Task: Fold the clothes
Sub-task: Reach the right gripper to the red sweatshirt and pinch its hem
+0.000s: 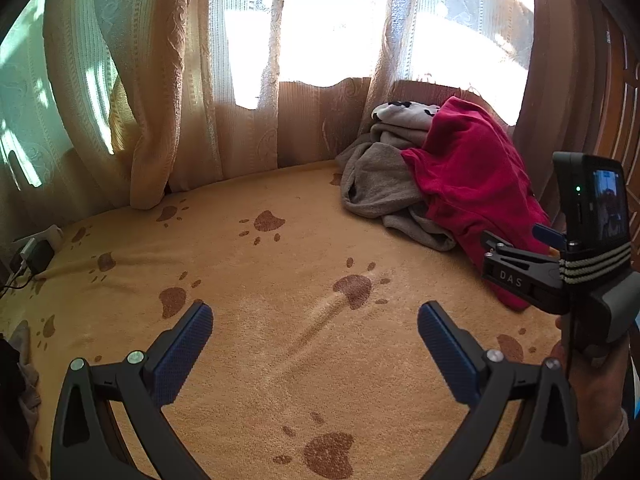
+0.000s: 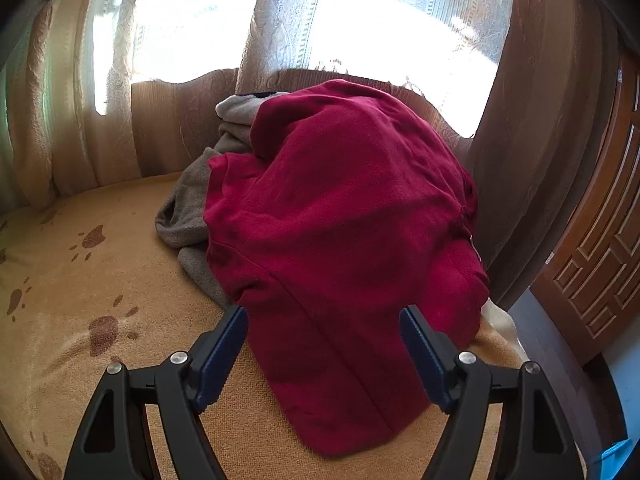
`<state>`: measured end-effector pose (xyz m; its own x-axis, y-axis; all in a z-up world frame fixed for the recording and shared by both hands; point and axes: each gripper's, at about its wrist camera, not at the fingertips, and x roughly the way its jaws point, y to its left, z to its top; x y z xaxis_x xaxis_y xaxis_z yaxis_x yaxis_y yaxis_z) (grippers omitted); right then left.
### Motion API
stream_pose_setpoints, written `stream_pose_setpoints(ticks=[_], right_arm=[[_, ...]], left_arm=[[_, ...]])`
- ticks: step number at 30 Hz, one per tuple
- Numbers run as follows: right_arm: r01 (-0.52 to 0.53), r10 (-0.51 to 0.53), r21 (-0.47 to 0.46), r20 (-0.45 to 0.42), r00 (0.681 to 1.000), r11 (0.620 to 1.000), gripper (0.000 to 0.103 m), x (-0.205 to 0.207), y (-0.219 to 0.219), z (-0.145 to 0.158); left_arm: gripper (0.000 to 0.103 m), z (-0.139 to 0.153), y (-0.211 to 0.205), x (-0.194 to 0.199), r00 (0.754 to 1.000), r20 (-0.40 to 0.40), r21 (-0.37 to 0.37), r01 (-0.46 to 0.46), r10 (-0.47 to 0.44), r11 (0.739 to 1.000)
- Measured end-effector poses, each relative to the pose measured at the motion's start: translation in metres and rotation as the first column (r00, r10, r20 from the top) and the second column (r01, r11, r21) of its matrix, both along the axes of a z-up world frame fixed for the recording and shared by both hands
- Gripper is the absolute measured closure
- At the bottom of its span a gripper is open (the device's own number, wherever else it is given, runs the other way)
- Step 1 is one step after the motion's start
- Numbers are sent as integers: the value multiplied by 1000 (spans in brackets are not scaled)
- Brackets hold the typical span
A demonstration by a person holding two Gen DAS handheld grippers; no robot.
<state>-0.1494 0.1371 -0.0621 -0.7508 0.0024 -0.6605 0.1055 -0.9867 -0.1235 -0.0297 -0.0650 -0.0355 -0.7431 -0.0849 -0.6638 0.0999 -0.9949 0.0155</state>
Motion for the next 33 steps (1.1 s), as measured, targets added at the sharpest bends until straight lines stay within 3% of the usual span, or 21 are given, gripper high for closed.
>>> stream_pose_setpoints(ticks=[5,11,16,21,33], right_arm=[[1,-1,-13,22,1000,1000,23,-7,5,-17],[4,-4,-80,-2,1000,997,23,-6,16,-17],[6,-9,-184,-15,1000,983,54,-2,31,-14],[4,-11,-321,-20,1000,947,69,-4,53,-11],[5,-9,-293,-11,1000,956,69,-7,49,-12]], left_arm=[[0,-5,-2,-2,1000,18,-10,-11,12,1000],[0,-15,-1,-8,998,55,-10,-11,11,1000],[0,-23,-2,-11,996,84,2,-15,14,1000],[0,-29,-2,-14,995,102,-5,-20,20,1000],[0,-35,-3,-18,993,120,-8,-18,19,1000]])
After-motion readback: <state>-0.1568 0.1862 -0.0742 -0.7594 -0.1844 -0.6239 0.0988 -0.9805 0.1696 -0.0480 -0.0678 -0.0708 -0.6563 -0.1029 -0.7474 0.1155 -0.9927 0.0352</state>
